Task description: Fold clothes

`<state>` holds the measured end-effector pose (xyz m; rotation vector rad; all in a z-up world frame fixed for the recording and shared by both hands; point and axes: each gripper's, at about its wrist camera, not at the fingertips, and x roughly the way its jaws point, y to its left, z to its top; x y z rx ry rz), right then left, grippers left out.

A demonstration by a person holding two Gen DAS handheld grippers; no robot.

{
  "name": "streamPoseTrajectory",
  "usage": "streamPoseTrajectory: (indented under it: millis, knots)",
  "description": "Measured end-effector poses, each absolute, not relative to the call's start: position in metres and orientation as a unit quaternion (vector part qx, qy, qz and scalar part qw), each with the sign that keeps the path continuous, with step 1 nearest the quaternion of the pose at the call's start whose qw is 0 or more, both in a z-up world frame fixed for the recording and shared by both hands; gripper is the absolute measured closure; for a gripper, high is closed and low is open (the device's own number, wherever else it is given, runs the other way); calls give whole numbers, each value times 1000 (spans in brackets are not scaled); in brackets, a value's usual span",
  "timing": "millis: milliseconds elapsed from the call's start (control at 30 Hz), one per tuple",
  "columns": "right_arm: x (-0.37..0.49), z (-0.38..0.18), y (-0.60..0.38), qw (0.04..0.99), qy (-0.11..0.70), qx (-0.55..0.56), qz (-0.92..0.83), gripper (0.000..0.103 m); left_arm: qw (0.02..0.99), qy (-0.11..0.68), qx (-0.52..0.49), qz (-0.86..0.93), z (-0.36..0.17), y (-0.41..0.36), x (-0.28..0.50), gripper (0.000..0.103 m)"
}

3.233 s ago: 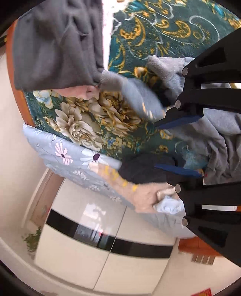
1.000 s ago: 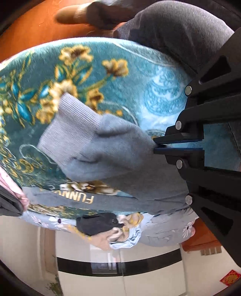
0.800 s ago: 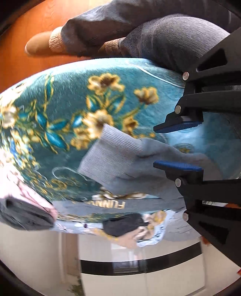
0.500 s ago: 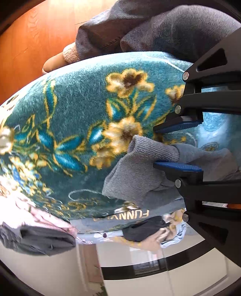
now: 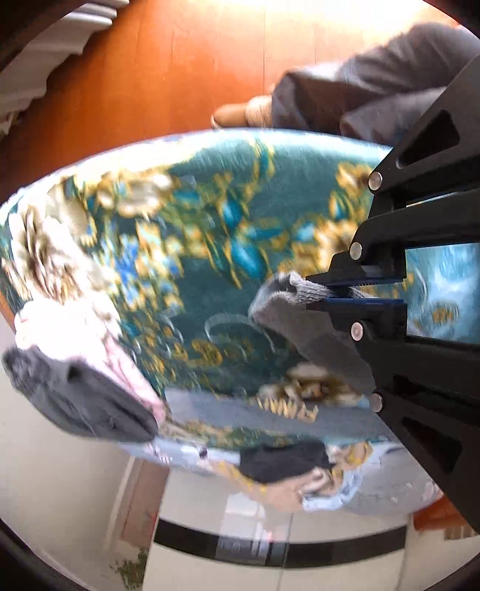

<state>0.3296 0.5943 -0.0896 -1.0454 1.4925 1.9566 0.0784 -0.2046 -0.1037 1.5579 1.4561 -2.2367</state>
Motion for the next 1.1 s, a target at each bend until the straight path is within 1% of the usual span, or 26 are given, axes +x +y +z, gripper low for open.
streamPoseTrajectory:
  millis: [100, 200, 300, 467, 533, 600, 733, 800, 933, 1033, 1100]
  knots:
    - [331, -102, 600, 248, 542, -399, 697, 98, 9, 429, 520, -739, -99, -188, 42, 84]
    - [326, -106, 598, 261, 525, -419, 694, 98, -1, 387, 524, -759, -96, -176, 4, 78]
    - [321, -106, 600, 272, 528, -425, 683, 98, 1, 342, 537, -771, -100, -167, -33, 73]
    - [313, -92, 606, 306, 488, -442, 688, 97, -4, 317, 567, -760, -127, -156, -81, 58]
    - [314, -87, 611, 317, 483, -440, 687, 97, -2, 314, 570, -759, -139, -155, -92, 57]
    - [316, -83, 615, 322, 483, -437, 687, 97, -4, 325, 572, -753, -150, -158, -101, 51]
    - [314, -82, 613, 322, 472, -449, 687, 97, -34, 363, 577, -731, -163, -164, -106, 51]
    - [314, -85, 610, 320, 479, -450, 682, 97, -78, 376, 579, -719, -164, -161, -105, 51]
    - [308, -89, 603, 312, 482, -455, 681, 97, -129, 335, 597, -717, -154, -149, -99, 53]
    - [299, -88, 598, 300, 478, -459, 686, 97, -160, 340, 580, -723, -139, -151, -86, 53]
    - [292, -85, 594, 292, 475, -460, 691, 97, -188, 346, 567, -723, -131, -151, -75, 56]
